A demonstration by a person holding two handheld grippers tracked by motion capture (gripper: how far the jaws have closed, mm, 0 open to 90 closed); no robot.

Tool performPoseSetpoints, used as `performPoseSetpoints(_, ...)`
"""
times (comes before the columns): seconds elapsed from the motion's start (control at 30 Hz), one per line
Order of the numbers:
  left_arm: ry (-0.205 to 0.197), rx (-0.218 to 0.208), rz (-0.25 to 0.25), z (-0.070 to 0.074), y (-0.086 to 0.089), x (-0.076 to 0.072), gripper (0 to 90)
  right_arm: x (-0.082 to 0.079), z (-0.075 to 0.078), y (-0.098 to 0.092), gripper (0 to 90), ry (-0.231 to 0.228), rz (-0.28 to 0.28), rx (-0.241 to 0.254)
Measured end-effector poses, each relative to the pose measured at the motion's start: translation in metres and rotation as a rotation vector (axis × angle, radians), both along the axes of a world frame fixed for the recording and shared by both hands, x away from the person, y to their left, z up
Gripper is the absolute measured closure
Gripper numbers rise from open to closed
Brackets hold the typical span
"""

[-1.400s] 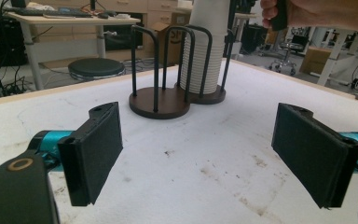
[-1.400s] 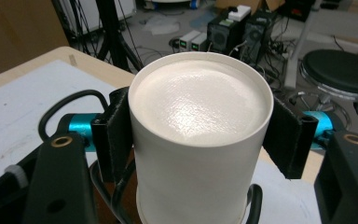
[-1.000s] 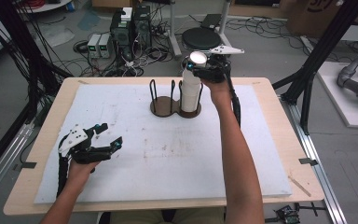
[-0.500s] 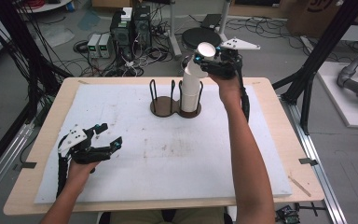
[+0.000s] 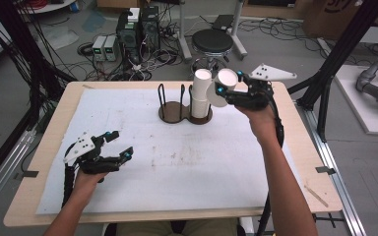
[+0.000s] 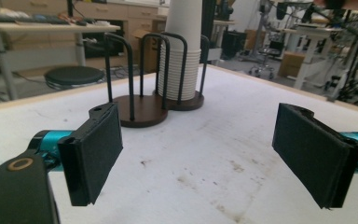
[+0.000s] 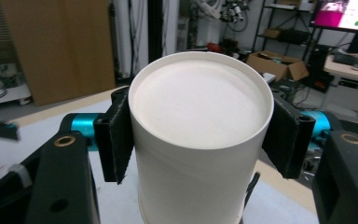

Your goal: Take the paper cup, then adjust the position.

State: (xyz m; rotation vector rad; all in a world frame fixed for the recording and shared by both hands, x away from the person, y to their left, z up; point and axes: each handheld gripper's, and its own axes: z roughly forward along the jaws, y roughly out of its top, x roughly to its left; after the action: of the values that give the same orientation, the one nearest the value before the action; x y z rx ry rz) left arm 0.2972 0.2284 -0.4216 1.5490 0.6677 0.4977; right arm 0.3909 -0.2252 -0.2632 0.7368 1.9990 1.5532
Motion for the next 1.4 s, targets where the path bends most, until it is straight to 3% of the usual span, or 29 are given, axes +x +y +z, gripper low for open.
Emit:
performPoseSetpoints(0.13,0.006,0.0,-0.033,0.0,-0.005,0.0,16.3,-0.019,-0.016,-0.009,34.3,0.017,0.034,-0.001)
performPoseSetpoints(0.27,0.043,-0.014,-0.031,0.003,-0.013,-0.001,13.3,-0.032,-0.035,-0.016,34.3,0.034,0.049,-0.023)
performPoseSetpoints(0.3,0.043,-0.014,-0.031,0.003,-0.013,-0.001,13.2,-0.032,-0.035,-0.016,34.3,0.034,0.049,-0.023)
performPoseSetpoints(0.43,0.03,-0.041,-0.058,0.004,-0.019,-0.002,13.2,-0.046,-0.061,-0.021,34.3,0.065,0.059,-0.03)
performPoseSetpoints(0.6,0.016,-0.042,-0.072,0.004,-0.023,-0.001,13.8,-0.056,-0.078,-0.02,34.3,0.074,0.071,-0.038)
performPoseSetpoints(0.93,0.005,-0.002,-0.065,0.001,-0.028,-0.001,13.9,-0.065,-0.091,-0.008,34.3,0.077,0.118,-0.055)
performPoseSetpoints(1.0,0.009,-0.004,-0.072,0.001,-0.027,-0.001,13.9,-0.066,-0.092,-0.005,34.3,0.084,0.123,-0.08)
performPoseSetpoints(1.17,-0.005,0.009,-0.076,0.002,-0.027,-0.001,14.0,-0.066,-0.094,-0.004,34.2,0.091,0.131,-0.072)
performPoseSetpoints(1.4,0.019,-0.001,-0.108,0.005,-0.033,-0.002,13.8,-0.067,-0.094,-0.004,34.2,0.097,0.142,-0.051)
